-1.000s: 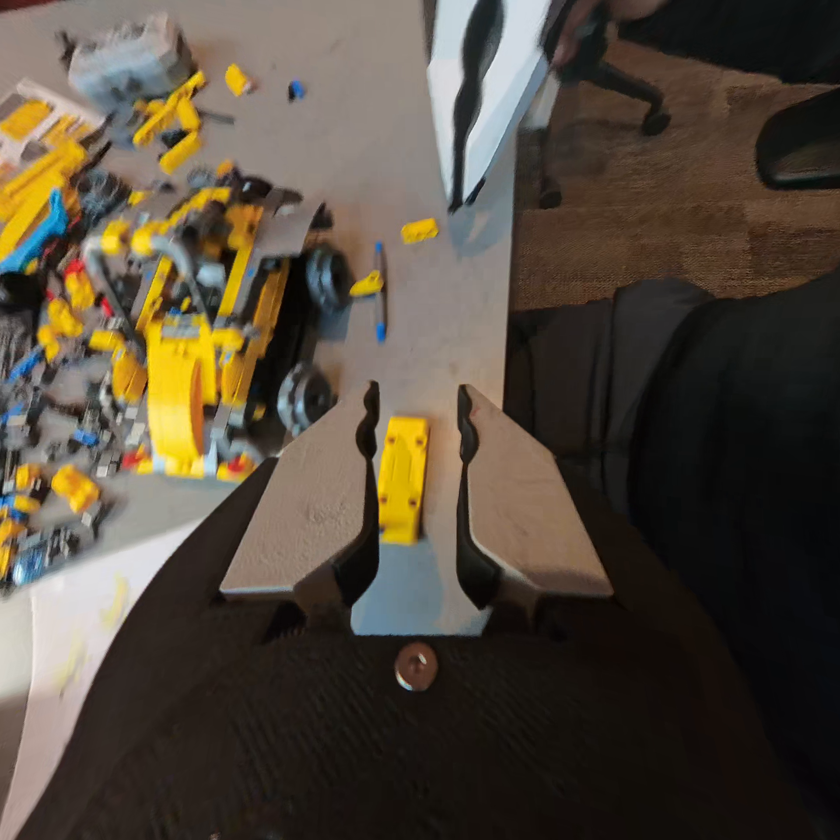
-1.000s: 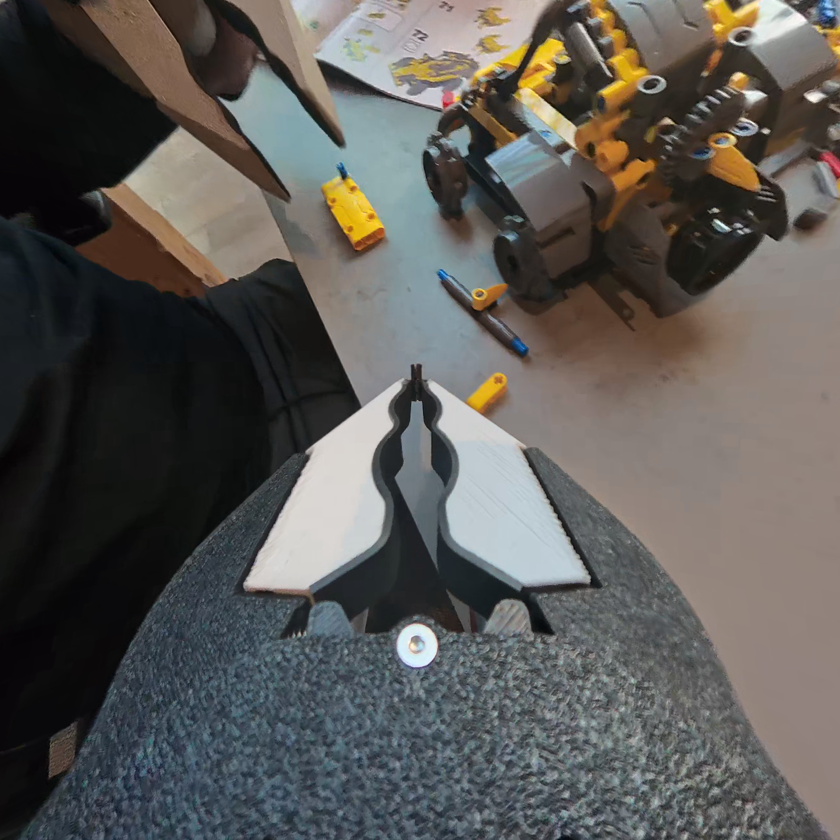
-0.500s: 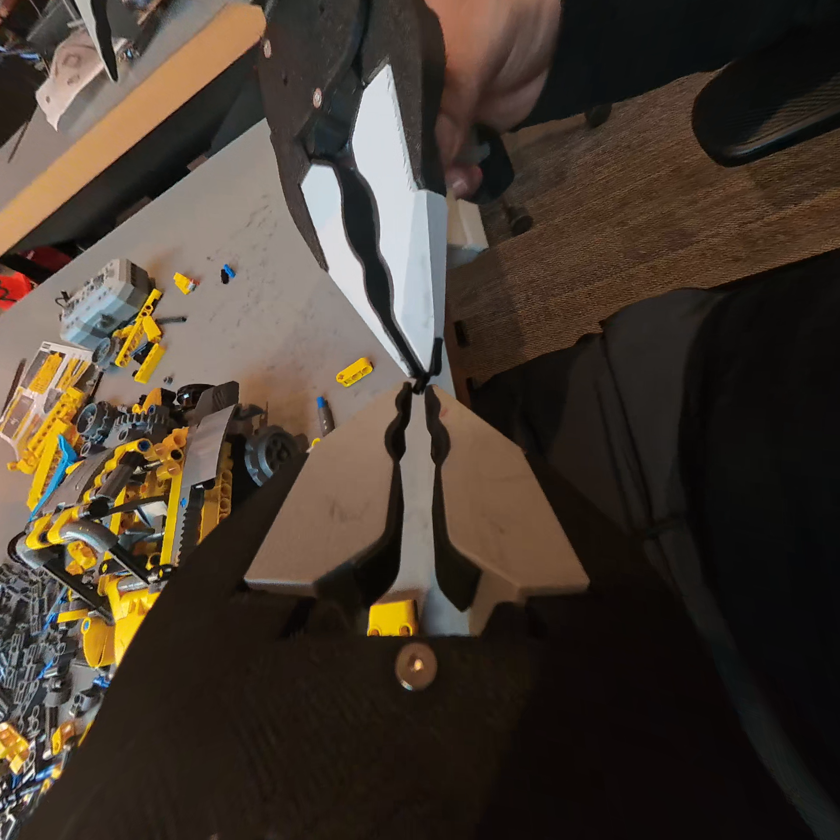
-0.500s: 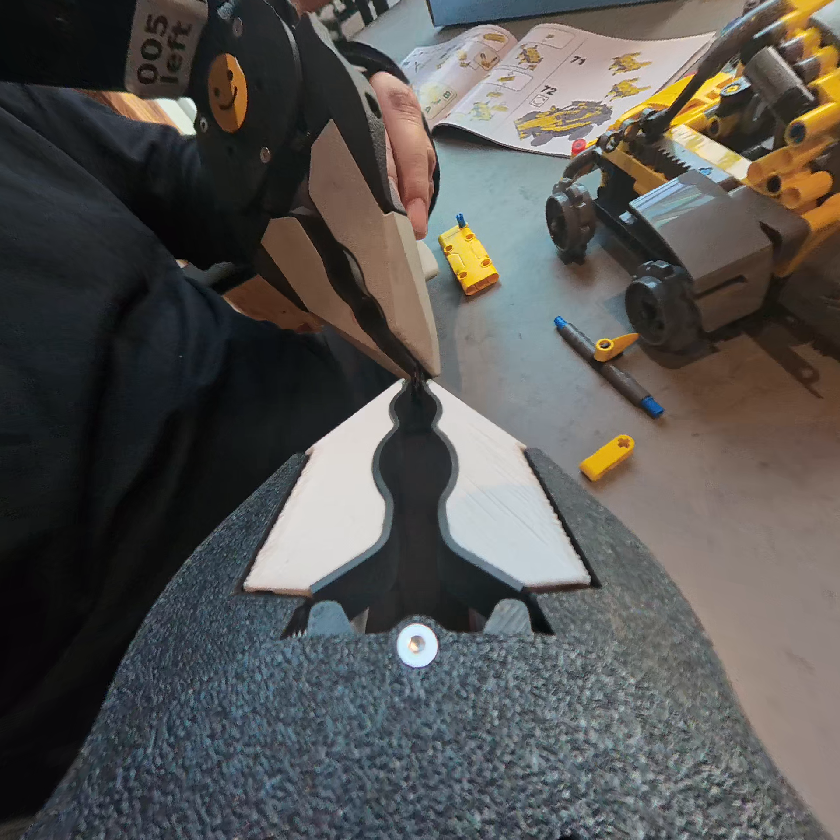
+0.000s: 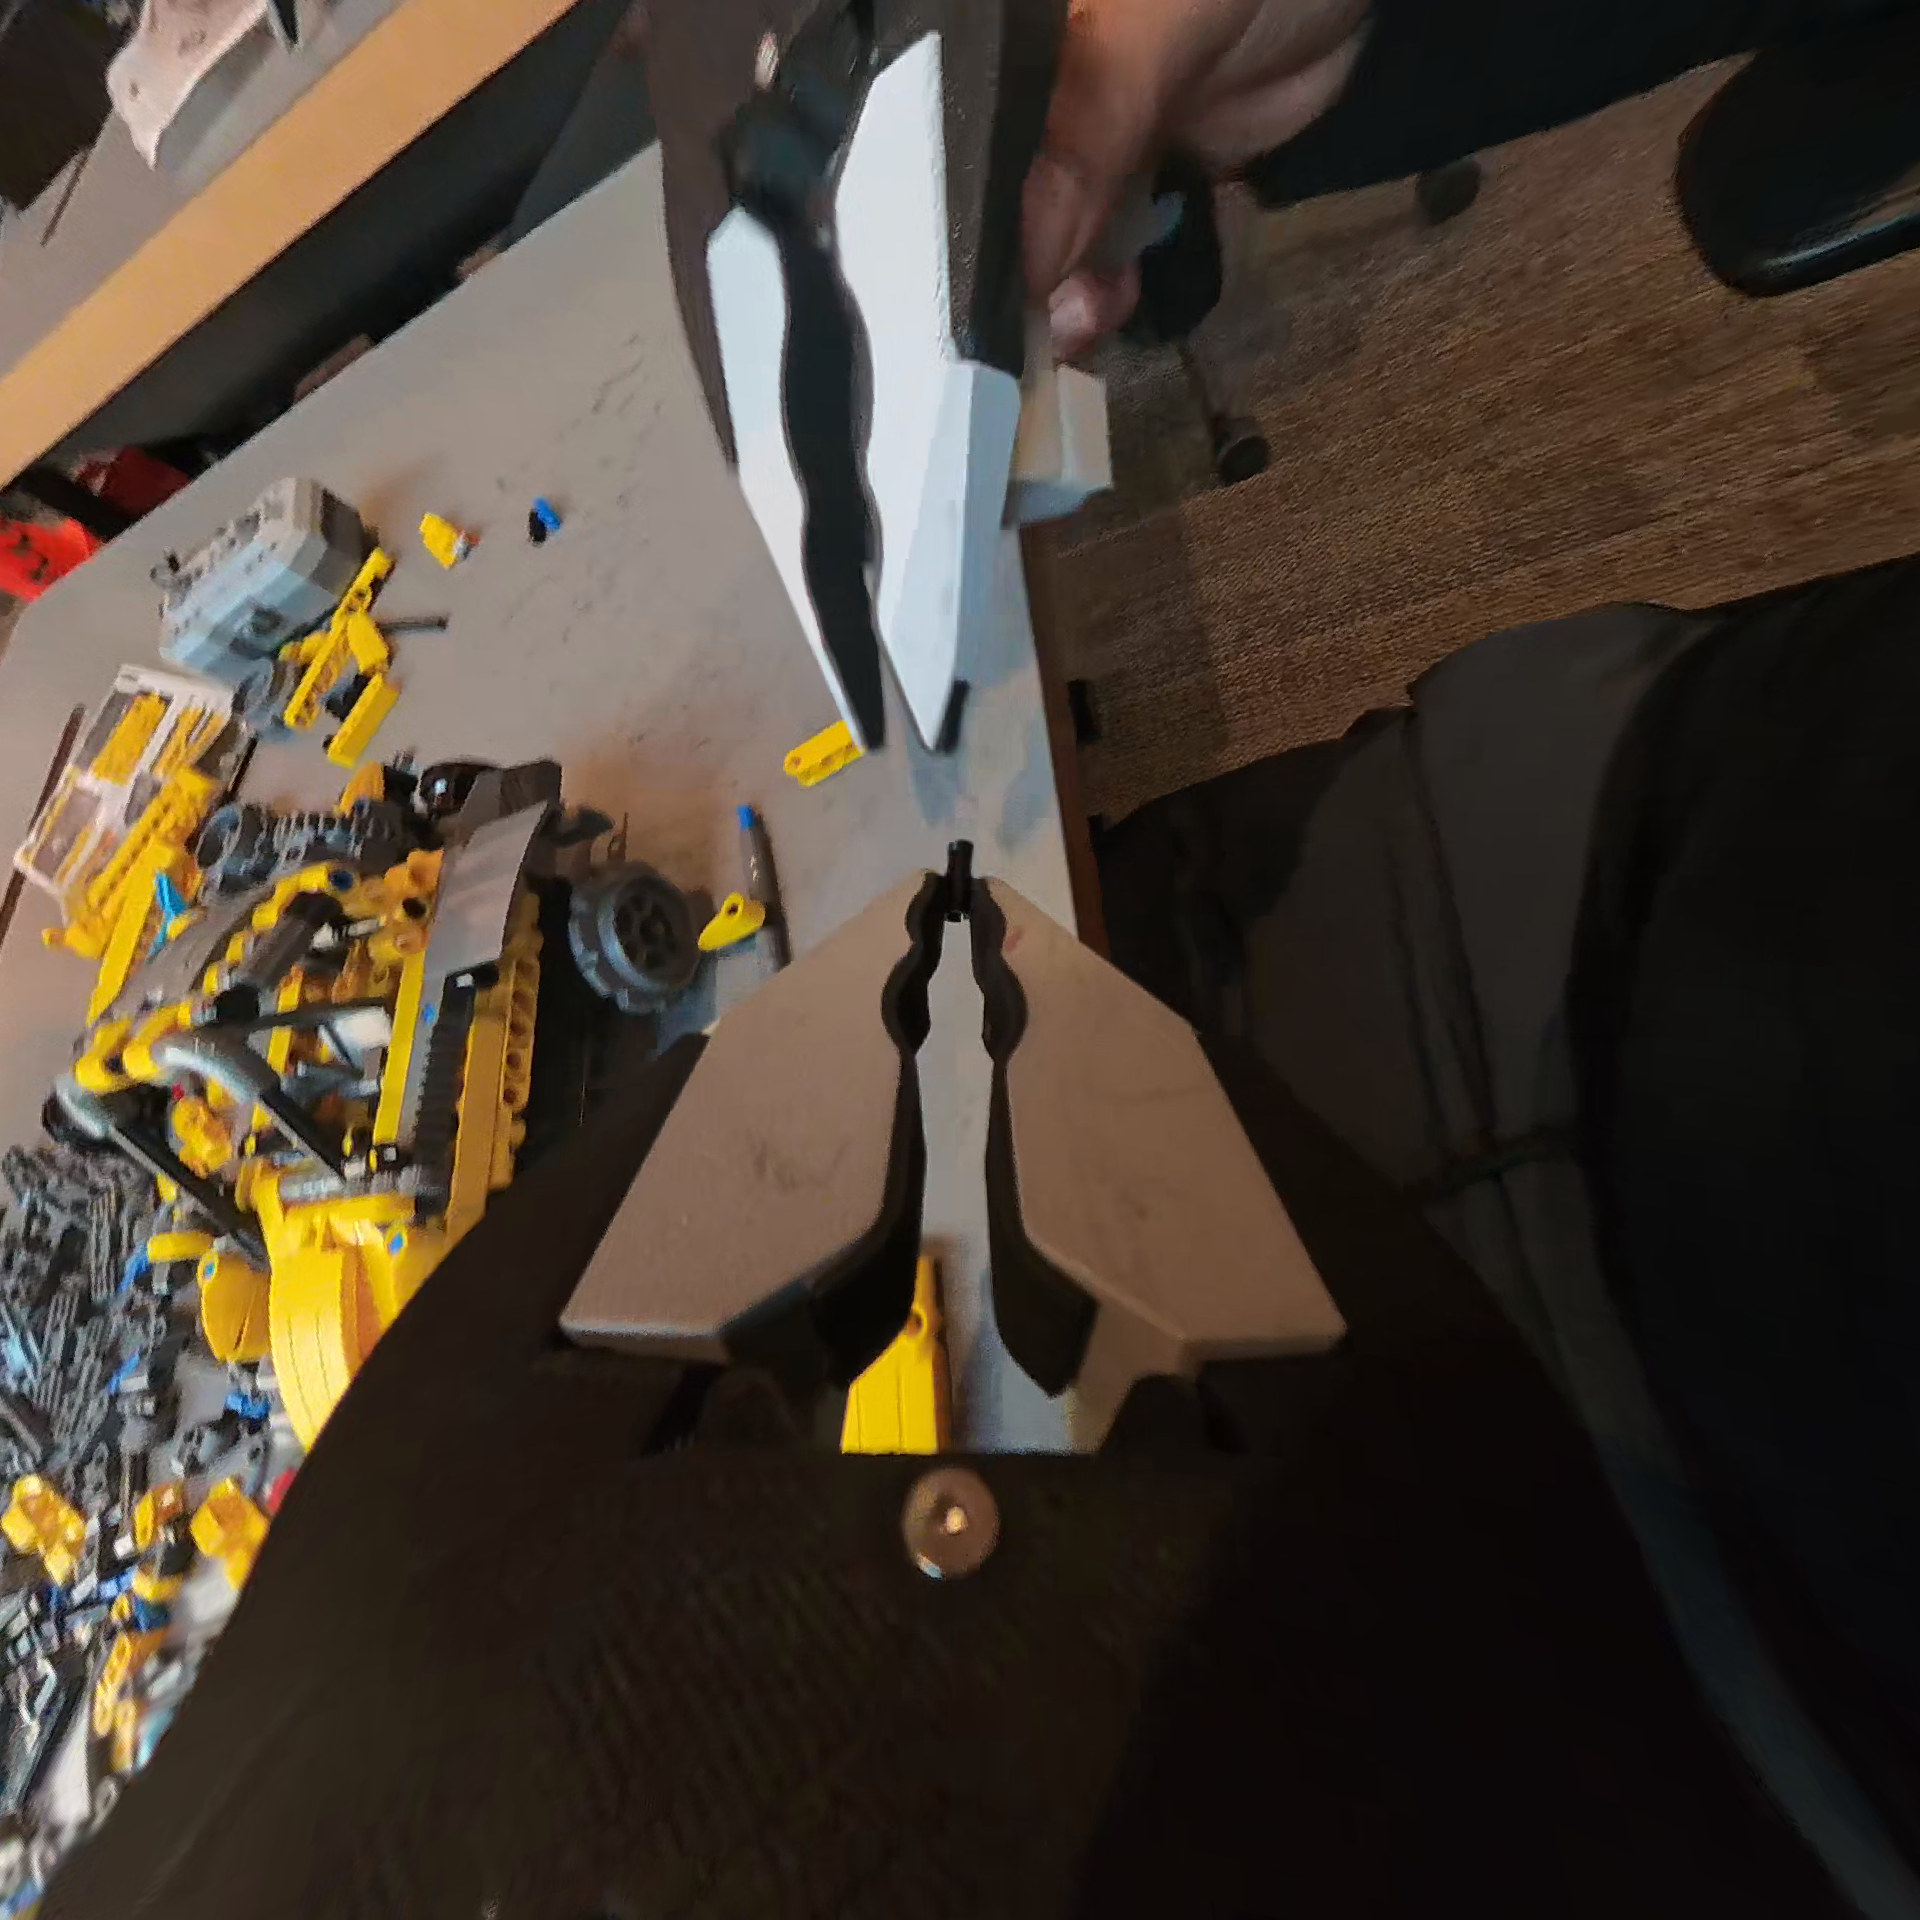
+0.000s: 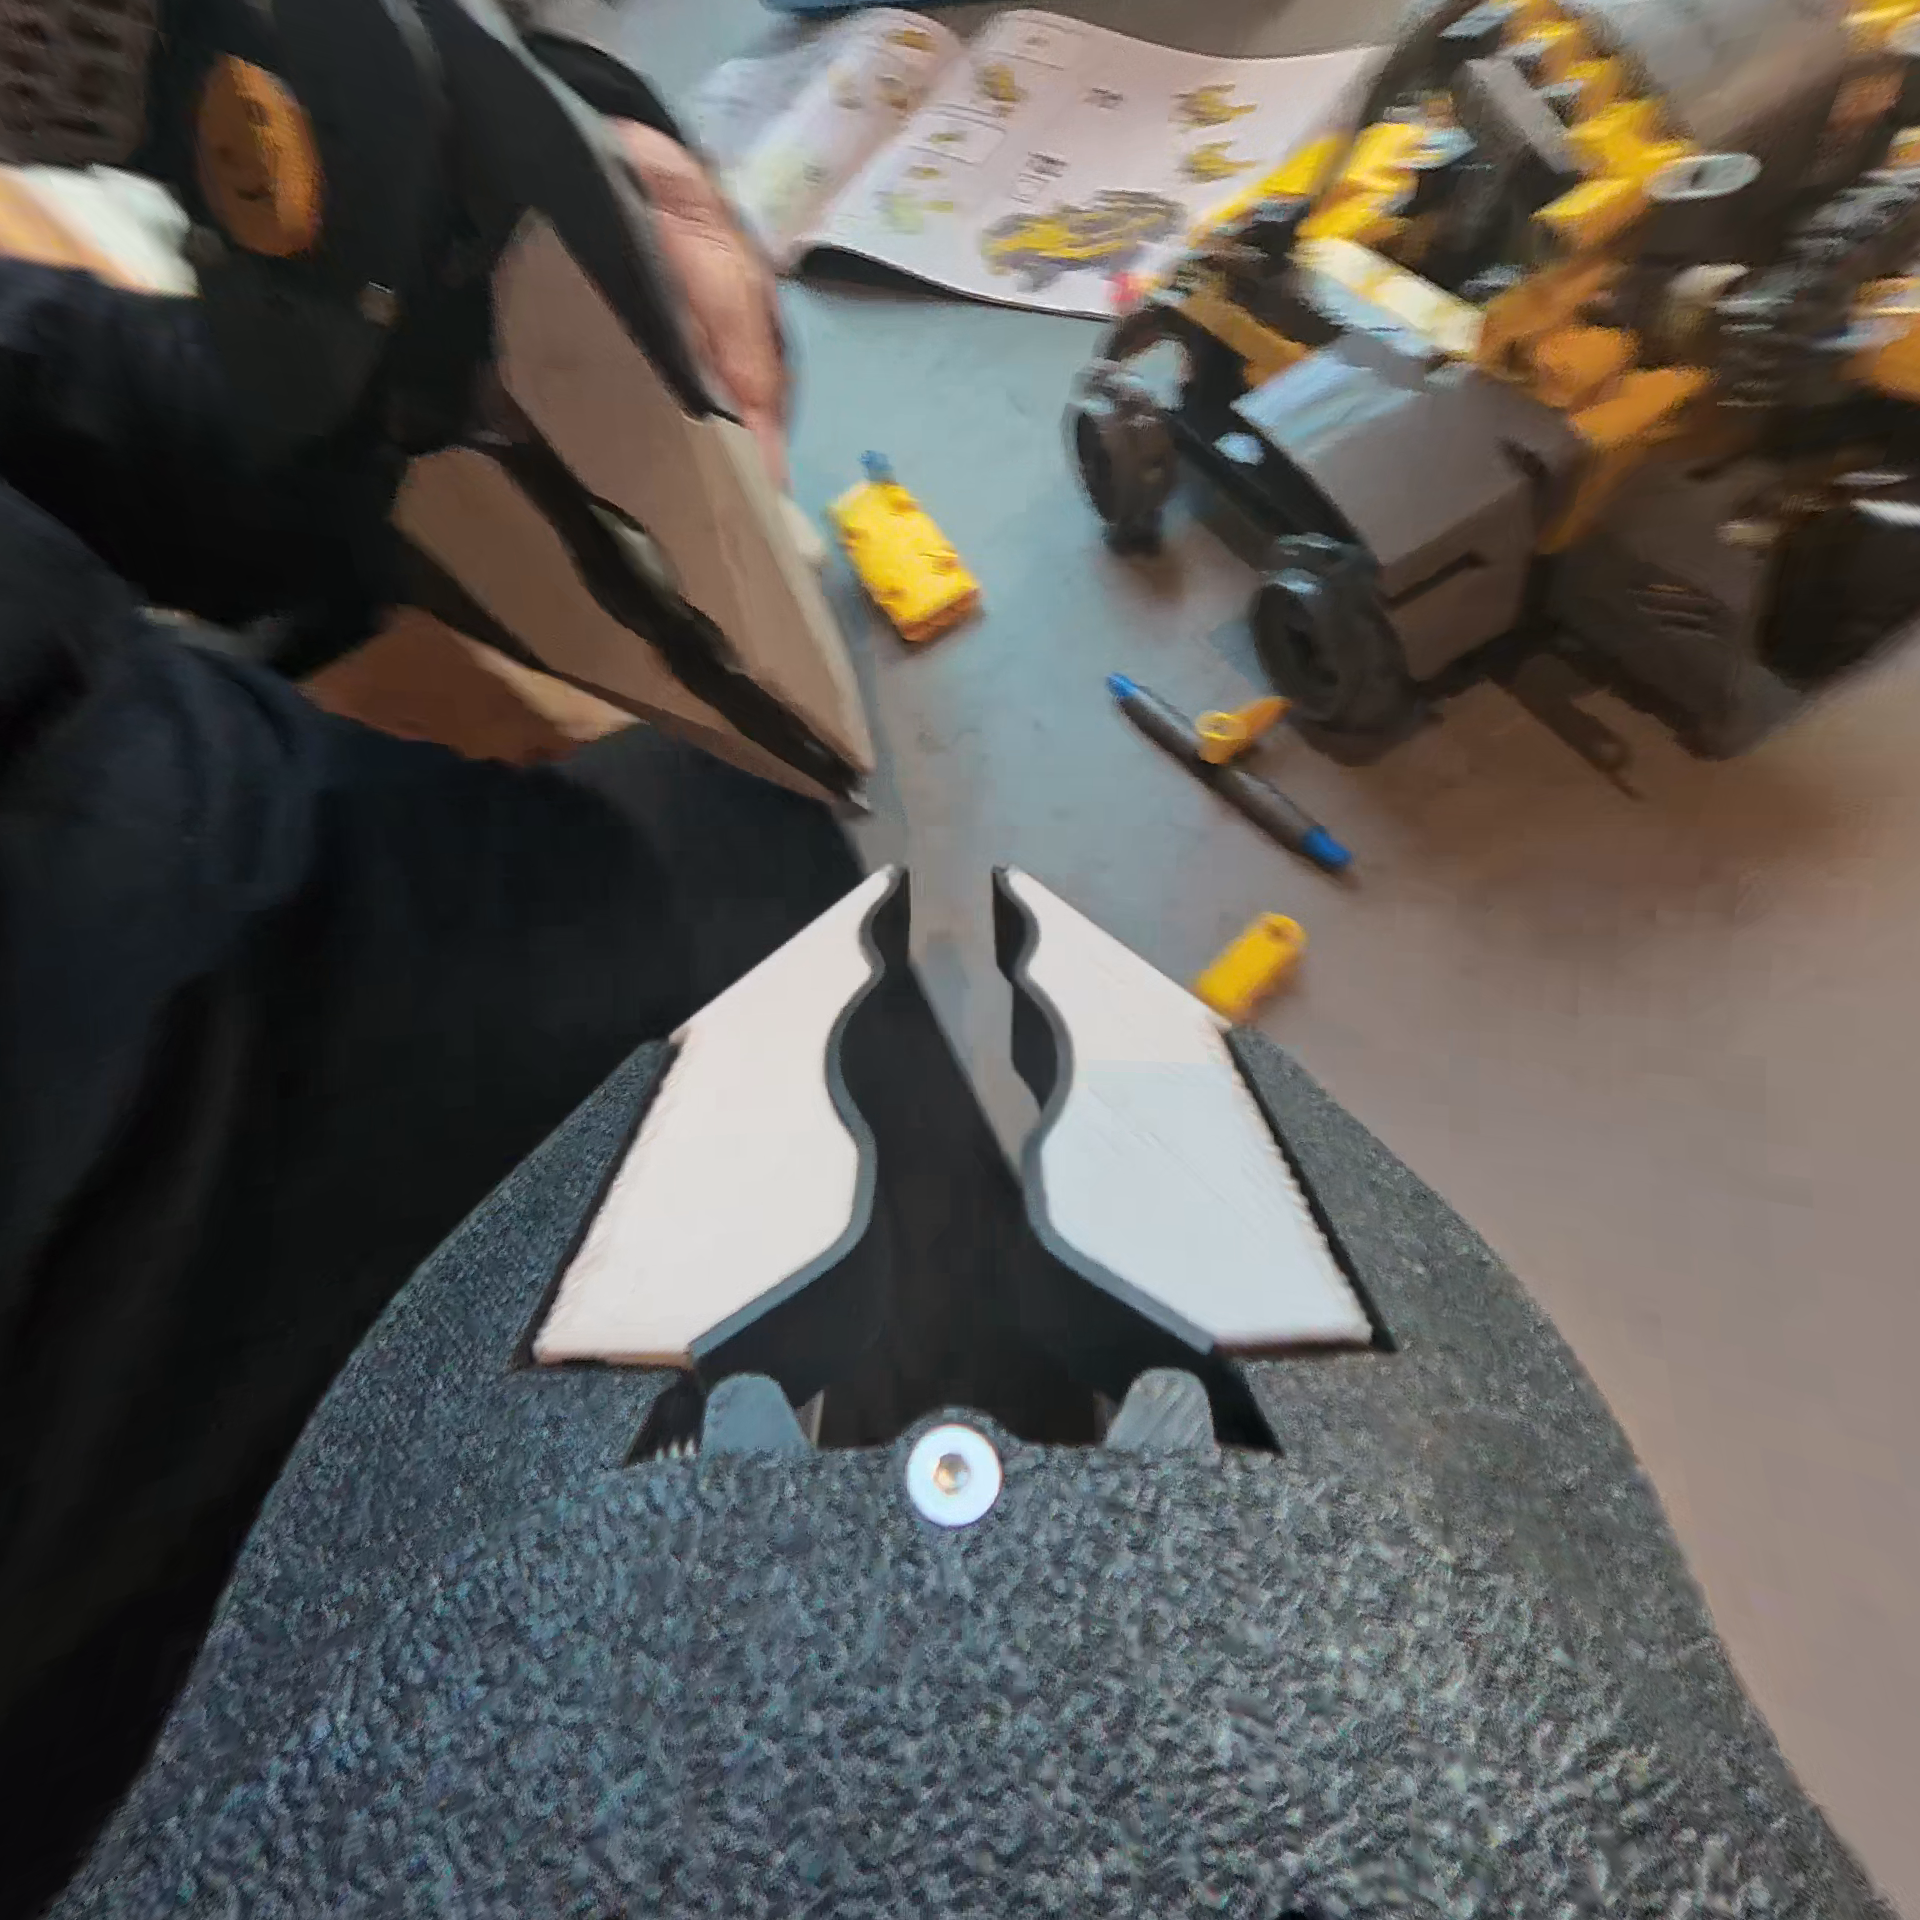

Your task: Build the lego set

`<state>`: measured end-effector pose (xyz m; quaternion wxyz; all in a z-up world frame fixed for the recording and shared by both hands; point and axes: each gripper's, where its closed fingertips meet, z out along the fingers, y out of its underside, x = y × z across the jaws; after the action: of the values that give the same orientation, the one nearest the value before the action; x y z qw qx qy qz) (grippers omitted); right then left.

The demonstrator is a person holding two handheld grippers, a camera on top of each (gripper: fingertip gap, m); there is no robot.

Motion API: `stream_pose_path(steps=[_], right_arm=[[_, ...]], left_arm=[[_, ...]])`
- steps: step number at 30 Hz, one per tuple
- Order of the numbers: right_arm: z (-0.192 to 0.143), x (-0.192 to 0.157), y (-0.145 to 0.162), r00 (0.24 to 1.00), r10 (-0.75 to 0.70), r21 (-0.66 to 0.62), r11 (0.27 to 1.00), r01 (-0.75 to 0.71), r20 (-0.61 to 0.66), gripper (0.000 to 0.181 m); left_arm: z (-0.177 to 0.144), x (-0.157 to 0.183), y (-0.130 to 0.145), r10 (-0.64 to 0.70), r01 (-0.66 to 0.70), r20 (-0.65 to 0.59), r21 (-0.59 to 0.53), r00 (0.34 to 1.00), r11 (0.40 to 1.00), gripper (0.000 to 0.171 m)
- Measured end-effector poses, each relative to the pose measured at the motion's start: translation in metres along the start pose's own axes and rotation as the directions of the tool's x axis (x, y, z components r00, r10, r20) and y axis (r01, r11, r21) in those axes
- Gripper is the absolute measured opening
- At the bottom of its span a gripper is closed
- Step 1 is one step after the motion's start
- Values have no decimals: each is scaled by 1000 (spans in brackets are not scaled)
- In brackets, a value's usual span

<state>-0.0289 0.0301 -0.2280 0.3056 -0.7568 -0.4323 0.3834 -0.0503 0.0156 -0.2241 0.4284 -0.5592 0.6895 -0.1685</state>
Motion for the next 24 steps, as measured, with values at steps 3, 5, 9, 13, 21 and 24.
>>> stream_pose_path(steps=[3,5,9,13,21,24], right_arm=[[-19,49,14,912,-74,-113,993,31,-404,19],[-20,51,16,870,-74,-112,993,21,-488,18],[-8,53,22,850,-44,-101,995,-11,-524,19],[-1,54,20,877,-2,-81,996,-42,-480,11],[10,3,2,875,469,-78,883,-463,121,10],[14,-7,2,816,540,-160,842,-516,208,10]], left_arm=[[-5,-5,14,-59,60,32,-37,998,998,1],[-8,-6,21,-68,70,46,-56,997,996,1],[-14,-2,27,-56,61,56,-78,997,995,1],[-20,-1,30,-52,59,69,-90,996,994,1],[-22,-6,23,-27,32,93,-62,995,998,1],[-13,-18,15,-5,13,139,-56,990,998,0]])
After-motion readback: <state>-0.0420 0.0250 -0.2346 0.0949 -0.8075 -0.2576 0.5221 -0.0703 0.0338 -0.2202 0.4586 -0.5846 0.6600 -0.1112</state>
